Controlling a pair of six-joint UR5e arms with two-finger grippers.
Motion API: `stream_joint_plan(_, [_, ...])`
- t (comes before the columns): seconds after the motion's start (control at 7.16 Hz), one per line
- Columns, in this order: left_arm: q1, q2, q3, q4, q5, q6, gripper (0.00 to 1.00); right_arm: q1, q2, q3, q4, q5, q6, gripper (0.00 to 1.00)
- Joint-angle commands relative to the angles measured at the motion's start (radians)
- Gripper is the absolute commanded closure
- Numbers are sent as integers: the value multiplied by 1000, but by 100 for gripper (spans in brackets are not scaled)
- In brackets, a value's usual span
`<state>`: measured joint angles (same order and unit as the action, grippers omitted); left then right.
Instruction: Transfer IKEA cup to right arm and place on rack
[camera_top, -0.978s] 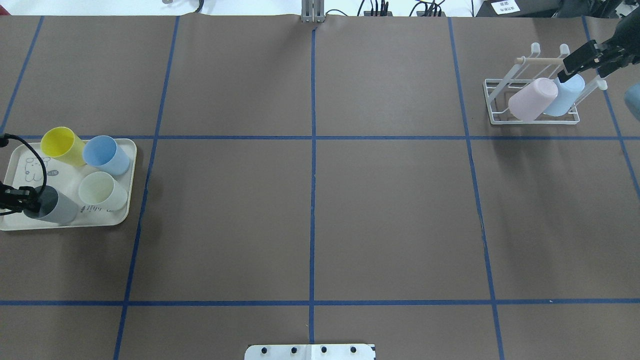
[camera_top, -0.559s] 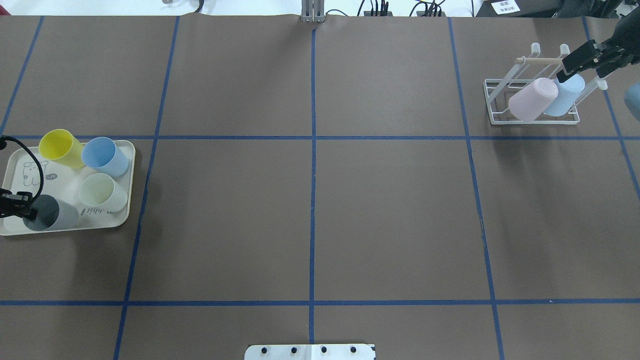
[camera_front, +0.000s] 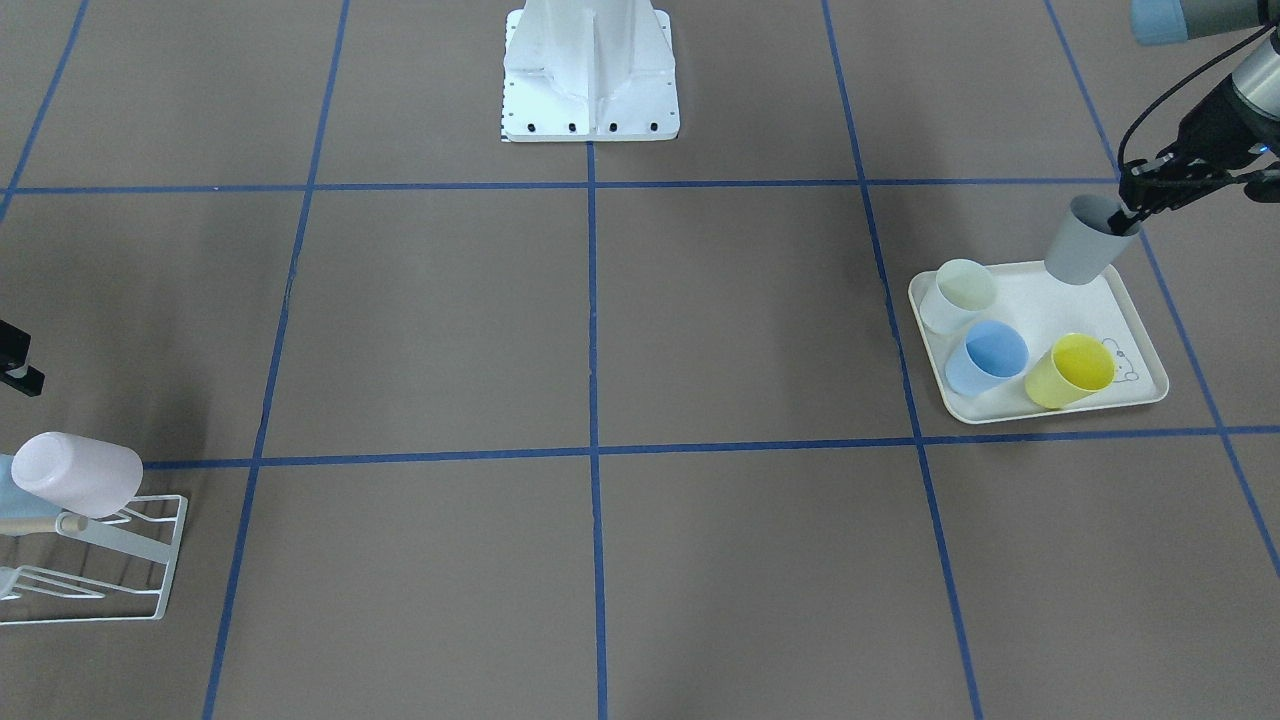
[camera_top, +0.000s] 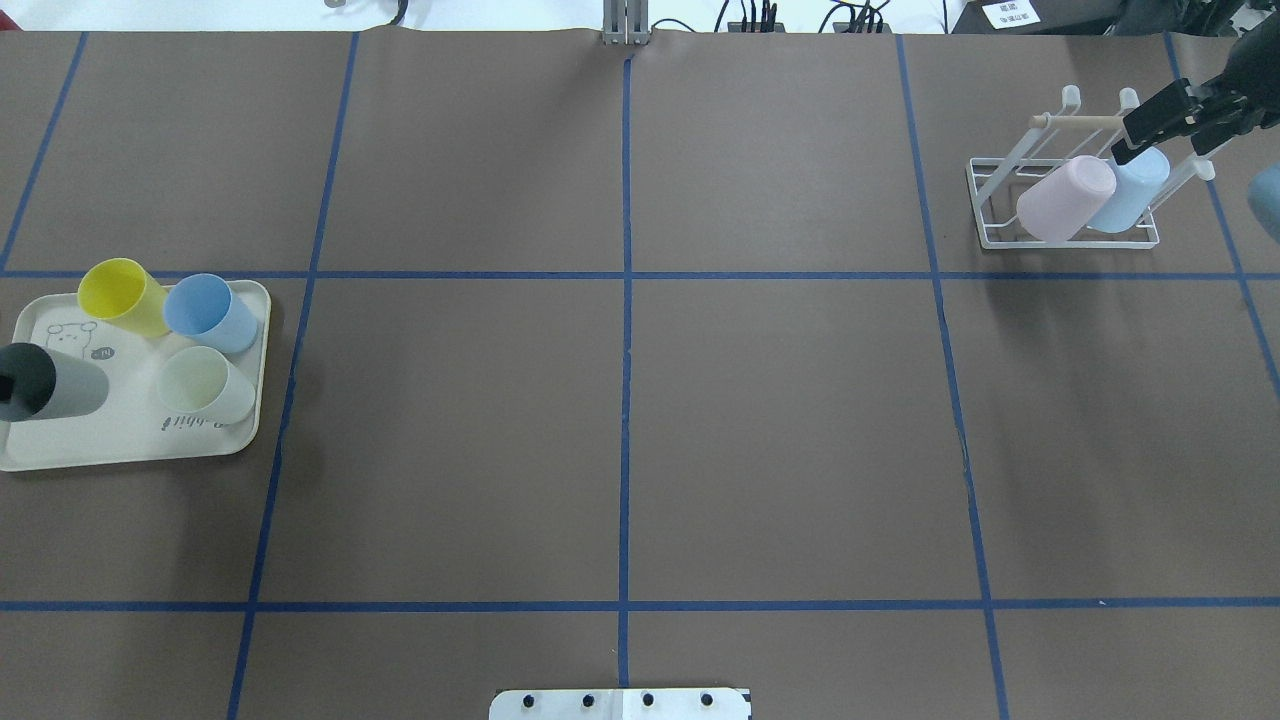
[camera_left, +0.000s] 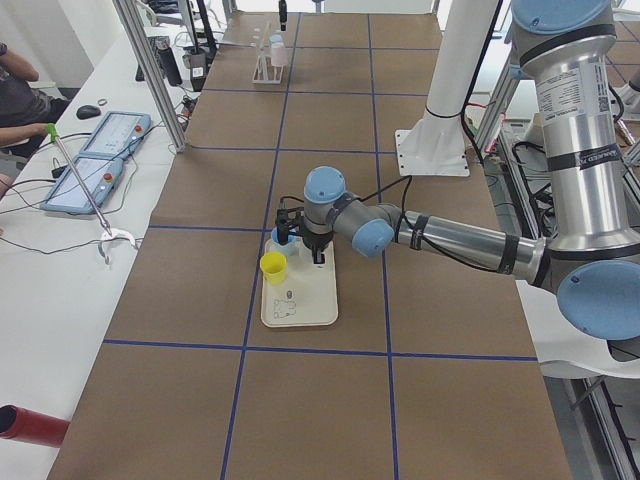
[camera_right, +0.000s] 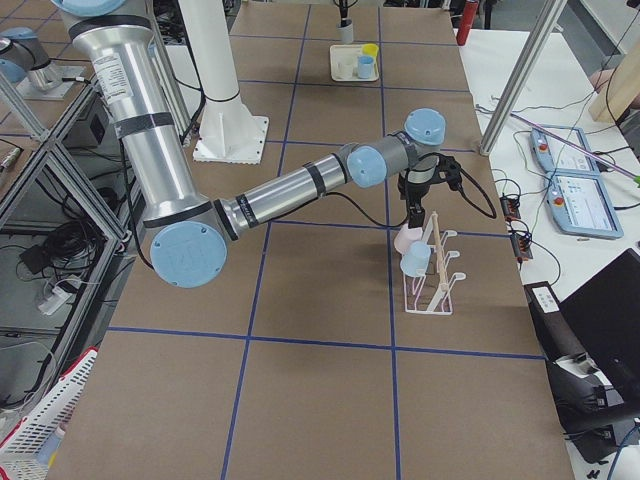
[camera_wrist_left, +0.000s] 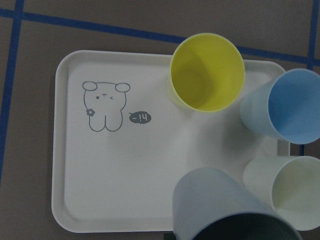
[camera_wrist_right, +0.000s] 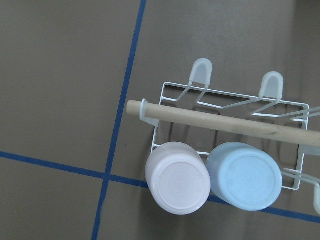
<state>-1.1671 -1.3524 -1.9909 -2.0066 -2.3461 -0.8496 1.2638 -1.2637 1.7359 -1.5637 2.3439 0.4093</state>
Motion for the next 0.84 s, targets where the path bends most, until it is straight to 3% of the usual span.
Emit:
stream_joint_plan(0.0, [-3,-110,-31,-14,-59,-290,100,-64,1,80,1,0,159,1])
stream_joint_plan(0.14, [4,-184,-38,-23,-59,-421,100,-105,6,103,49,-2,265,1])
stream_joint_plan(0.7, [309,-566,-23,-34,82,-952,100,-214,-3,116,663,12,977,1])
